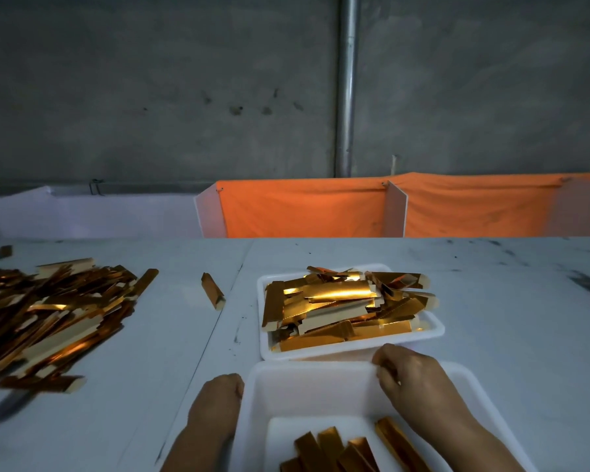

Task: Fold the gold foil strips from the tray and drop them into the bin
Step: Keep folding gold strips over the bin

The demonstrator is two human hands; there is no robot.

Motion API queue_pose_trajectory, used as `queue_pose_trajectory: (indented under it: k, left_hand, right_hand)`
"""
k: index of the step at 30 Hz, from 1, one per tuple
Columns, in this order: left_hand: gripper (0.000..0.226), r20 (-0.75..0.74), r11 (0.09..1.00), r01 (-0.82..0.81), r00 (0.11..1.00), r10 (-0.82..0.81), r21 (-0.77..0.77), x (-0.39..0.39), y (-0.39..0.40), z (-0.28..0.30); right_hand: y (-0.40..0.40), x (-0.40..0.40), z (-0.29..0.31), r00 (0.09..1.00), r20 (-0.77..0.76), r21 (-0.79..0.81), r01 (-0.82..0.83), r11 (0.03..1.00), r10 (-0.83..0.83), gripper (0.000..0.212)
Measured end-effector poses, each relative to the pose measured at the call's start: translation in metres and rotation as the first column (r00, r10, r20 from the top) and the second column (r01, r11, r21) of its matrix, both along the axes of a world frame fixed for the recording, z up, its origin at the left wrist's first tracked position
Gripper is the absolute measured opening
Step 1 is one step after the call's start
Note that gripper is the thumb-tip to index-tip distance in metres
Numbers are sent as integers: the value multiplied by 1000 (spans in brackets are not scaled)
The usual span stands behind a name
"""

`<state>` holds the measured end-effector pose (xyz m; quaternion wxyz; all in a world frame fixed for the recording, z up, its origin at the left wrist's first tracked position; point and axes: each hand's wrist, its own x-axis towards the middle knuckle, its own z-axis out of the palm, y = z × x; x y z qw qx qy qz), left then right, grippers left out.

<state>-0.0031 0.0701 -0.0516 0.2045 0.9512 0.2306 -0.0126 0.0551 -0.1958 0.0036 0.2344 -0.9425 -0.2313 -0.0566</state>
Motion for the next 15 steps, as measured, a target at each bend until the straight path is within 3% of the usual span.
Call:
queue_pose_trajectory:
  k: [5,9,12,15]
  left_hand:
    - [14,90,993,-52,995,43,104,6,-5,29]
    - [9,274,974,-205,946,172,97,3,-5,74]
    - [14,601,959,-280,762,241,-30,-11,-11,107]
    - [9,760,906,-90,514,398,-413,-22,-29,130]
  right_hand:
    - [0,1,1,998,-61,67,7,998,-3,12]
    - [2,0,2,991,-131,184,26,983,-1,15]
    - [2,-1,6,979,-203,303,55,951,8,20]
    - [3,-2,8,968,-248,418,81,905,28,20]
